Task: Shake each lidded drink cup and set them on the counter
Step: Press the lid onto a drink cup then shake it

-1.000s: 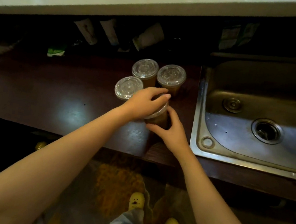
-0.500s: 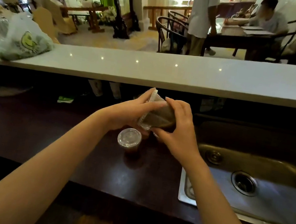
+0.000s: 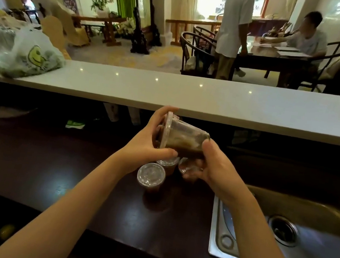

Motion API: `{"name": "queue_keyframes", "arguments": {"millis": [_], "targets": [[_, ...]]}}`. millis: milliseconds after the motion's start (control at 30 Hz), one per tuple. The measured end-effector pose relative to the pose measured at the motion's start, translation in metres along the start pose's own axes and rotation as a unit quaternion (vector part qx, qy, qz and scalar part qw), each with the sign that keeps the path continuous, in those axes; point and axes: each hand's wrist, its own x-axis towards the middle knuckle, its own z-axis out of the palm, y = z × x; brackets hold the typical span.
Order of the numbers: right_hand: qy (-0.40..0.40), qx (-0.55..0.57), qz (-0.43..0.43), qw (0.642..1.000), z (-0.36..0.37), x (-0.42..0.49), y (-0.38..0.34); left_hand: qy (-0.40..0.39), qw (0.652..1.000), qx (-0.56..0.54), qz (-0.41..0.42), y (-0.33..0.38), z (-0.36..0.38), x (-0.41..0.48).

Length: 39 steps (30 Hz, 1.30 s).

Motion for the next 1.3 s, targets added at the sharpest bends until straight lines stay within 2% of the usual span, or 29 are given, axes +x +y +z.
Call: {"name": "queue_keyframes", "arguments": {"millis": [100,233,333,467,533,600,767,867,933,1000,1100,1200,1300], "targets": [[0.067,-0.040,-0.005,0.997,0.005,0.018,-0.007,-0.039,0.999,0.020,0.008,-0.010,-0.010,0.012],[0.124,-0.117,-0.045,0.984,0.008,0.037,0.007,-0.056,0.991,-0.078,-0.089,-0.032,-0.030,0.033],[0.112,-0.191,-0.087,0.971,0.008,0.043,0.012,-0.078,0.961,-0.185,-0.190,-0.035,-0.039,0.046],[0.077,-0.213,-0.119,0.967,0.012,0.047,0.011,-0.092,0.943,-0.242,-0.209,-0.036,-0.041,0.053],[0.070,-0.192,-0.098,0.974,0.012,0.050,0.010,-0.079,0.949,-0.238,-0.192,-0.040,-0.043,0.058],[0.086,-0.152,-0.053,0.983,0.009,0.052,0.011,-0.063,0.968,-0.189,-0.155,-0.045,-0.043,0.060],[0.136,-0.012,0.061,0.989,0.014,0.059,0.014,-0.058,0.998,-0.031,-0.005,-0.051,-0.048,0.058],[0.150,-0.005,0.070,0.986,0.024,0.065,0.014,-0.099,0.990,0.031,0.092,-0.052,-0.050,0.058],[0.179,0.009,0.045,0.983,0.028,0.066,0.015,-0.122,0.986,0.032,0.106,-0.056,-0.053,0.060],[0.204,-0.006,0.019,0.979,0.030,0.065,0.017,-0.139,0.987,0.020,0.077,-0.058,-0.057,0.061],[0.220,-0.076,-0.013,0.973,0.032,0.061,0.019,-0.147,0.988,-0.035,-0.021,-0.061,-0.061,0.064],[0.192,-0.119,-0.041,0.973,0.029,0.060,0.017,-0.148,0.970,-0.147,-0.128,-0.054,-0.060,0.065],[0.147,-0.146,-0.054,0.977,0.025,0.062,0.010,-0.153,0.951,-0.205,-0.175,-0.045,-0.059,0.068]]}}
